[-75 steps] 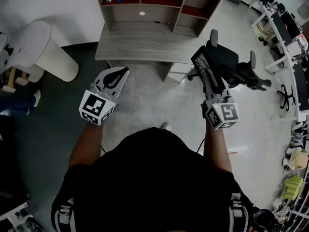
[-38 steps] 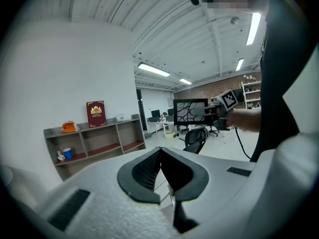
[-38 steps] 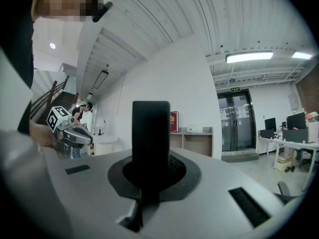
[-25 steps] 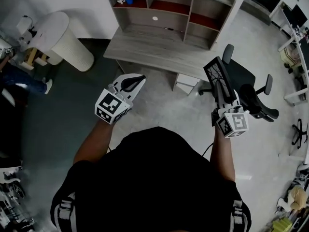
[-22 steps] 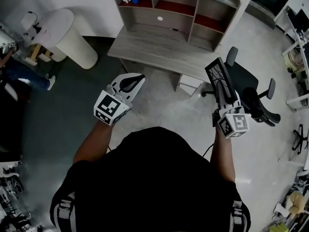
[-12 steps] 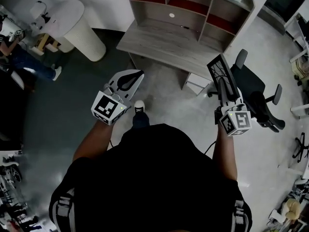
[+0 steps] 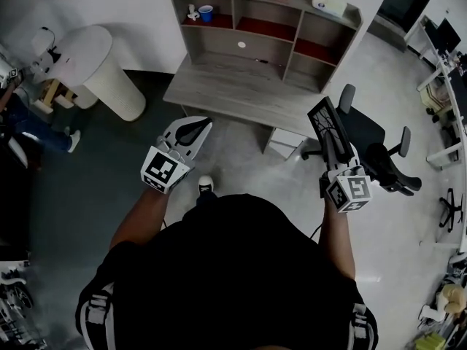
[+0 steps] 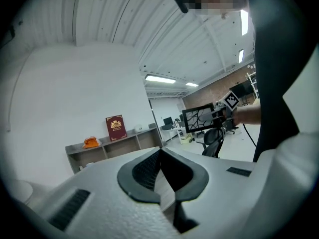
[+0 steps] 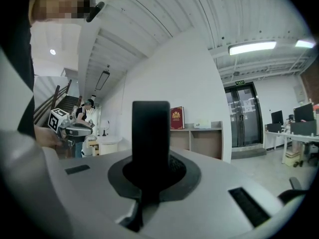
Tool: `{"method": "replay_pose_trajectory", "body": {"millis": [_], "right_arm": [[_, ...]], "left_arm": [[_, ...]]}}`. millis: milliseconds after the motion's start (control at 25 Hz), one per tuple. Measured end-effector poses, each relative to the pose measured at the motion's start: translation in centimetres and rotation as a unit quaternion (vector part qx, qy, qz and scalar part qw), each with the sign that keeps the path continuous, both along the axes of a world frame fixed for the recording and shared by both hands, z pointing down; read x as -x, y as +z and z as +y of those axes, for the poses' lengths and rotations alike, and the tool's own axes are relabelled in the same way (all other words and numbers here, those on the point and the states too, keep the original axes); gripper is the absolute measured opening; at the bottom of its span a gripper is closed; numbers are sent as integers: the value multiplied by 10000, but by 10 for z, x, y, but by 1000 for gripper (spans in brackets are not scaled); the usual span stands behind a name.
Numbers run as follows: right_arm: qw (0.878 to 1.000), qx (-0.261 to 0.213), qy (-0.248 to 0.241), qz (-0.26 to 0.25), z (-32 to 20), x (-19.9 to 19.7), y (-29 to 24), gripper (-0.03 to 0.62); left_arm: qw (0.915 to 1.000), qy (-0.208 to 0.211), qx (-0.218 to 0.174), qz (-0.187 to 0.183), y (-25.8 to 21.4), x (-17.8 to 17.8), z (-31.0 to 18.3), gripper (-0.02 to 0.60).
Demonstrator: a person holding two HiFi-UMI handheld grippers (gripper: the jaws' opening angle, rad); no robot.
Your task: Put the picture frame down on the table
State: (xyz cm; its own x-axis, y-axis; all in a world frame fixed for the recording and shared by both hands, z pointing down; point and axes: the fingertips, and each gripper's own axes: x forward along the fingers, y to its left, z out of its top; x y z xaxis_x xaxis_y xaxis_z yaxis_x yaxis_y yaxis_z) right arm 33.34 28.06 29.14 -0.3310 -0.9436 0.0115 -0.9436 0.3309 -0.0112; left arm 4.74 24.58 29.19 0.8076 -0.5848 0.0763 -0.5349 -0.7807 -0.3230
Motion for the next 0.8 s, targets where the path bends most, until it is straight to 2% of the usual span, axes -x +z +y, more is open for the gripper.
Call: {"method": "replay_pose_trajectory", "body": {"millis": [360,800], "right_arm": [[9995,140,227,152,-48,37,7,18],[9991,290,209,215,-130,91,12,18]], "left_arm": [[9998,-26,184,98,14,47,-63,18],[9993,-92,321,185,28,98,-151,17]]}}
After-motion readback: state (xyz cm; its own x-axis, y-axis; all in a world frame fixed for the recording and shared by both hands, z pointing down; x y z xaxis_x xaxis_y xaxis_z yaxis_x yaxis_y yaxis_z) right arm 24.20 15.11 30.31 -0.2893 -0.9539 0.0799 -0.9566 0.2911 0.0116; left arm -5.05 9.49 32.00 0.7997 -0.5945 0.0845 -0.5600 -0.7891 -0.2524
